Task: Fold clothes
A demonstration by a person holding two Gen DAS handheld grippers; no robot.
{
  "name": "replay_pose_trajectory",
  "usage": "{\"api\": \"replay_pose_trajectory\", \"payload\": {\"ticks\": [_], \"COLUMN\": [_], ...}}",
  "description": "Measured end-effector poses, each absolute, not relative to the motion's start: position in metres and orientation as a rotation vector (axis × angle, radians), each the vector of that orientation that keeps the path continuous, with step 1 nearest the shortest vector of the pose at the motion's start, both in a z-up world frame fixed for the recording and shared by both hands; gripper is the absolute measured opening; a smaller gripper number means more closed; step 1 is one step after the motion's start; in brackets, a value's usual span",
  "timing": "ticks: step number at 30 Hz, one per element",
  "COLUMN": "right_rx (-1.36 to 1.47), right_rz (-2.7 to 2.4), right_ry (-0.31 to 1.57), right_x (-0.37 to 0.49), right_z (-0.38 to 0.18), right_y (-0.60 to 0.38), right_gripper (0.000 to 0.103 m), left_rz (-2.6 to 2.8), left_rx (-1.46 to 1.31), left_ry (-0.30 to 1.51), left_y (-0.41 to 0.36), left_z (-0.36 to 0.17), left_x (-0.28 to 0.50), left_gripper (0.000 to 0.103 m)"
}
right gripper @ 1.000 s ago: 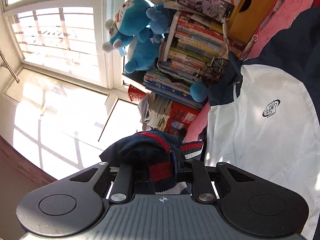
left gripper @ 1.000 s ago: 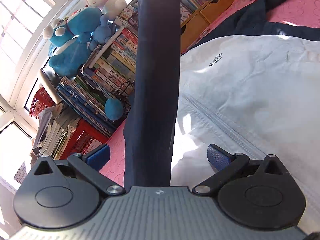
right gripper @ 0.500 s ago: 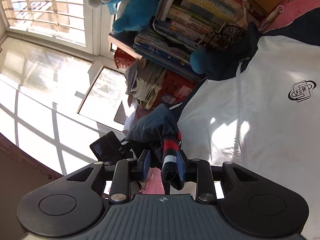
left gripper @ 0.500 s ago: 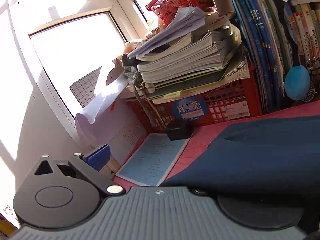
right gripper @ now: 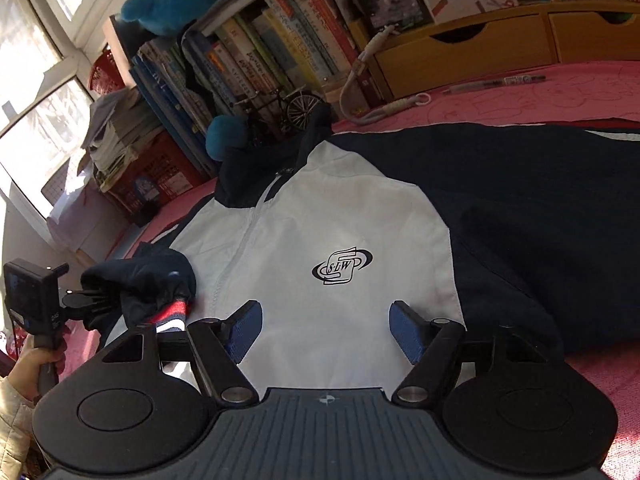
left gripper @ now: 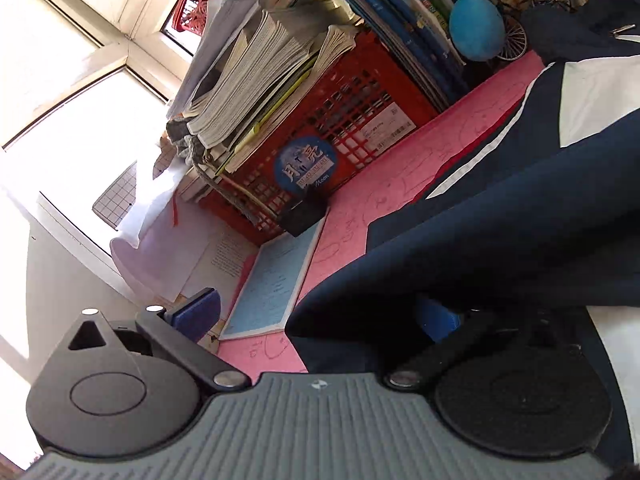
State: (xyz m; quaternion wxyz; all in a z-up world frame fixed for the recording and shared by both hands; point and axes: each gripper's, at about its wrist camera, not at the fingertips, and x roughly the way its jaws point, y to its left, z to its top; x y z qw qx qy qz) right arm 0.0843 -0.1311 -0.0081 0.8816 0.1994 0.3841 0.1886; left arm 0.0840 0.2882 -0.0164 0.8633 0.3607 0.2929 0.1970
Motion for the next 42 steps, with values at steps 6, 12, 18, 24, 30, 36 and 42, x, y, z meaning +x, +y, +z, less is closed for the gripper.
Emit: {"api": "replay_pose_trajectory", "payload": {"ticks": [6, 12, 18, 24, 30, 36, 42], "right_rx": [0.48, 0.482, 0.772, 0.836, 0.819, 0.518, 0.512], "right_rz": [0.17, 0.056, 0.262, 0.218, 0.054, -0.172, -0.236], "right_ry": [0.697, 0.696, 0.712, 0.702, 0.666, 0.491, 0.504], "right_x": [0.064, 0.017, 0.007, 0.065, 0.093, 0.063, 0.045], "right_z": [-0.002, -0.025, -0.04, -0.046, -0.06, -0.023, -0.028], "right_y": [-0.207, -0.251, -0.248, -0.224, -0.242, -0.282, -0.31], "right_gripper": [0.078, 0.092, 0.103, 0.07, 0.007, 0.005, 0.004], "left_rz": [0.296, 0.052, 0.022, 0.05, 0.074, 0.07, 0.069], "left_rx": [0.755, 0.745, 0.752, 0.599, 0.607, 0.666, 0.711], "left_ry": [0.53, 0.471, 0.495, 0.616, 0.628, 0.593, 0.538], "left_y": [0.253, 0.194, 0.145, 0.149, 0.148, 0.135, 0.122], "left_z": [0.015, 0.017, -0.016, -0.027, -0.028, -0.032, -0.033], "left_x": [0.019, -0.016, -0.01, 0.008, 0.011, 0.022, 0.029], "left_gripper": [0.103, 0.103, 0.103, 0.103, 0.103, 0.103, 0.103]}}
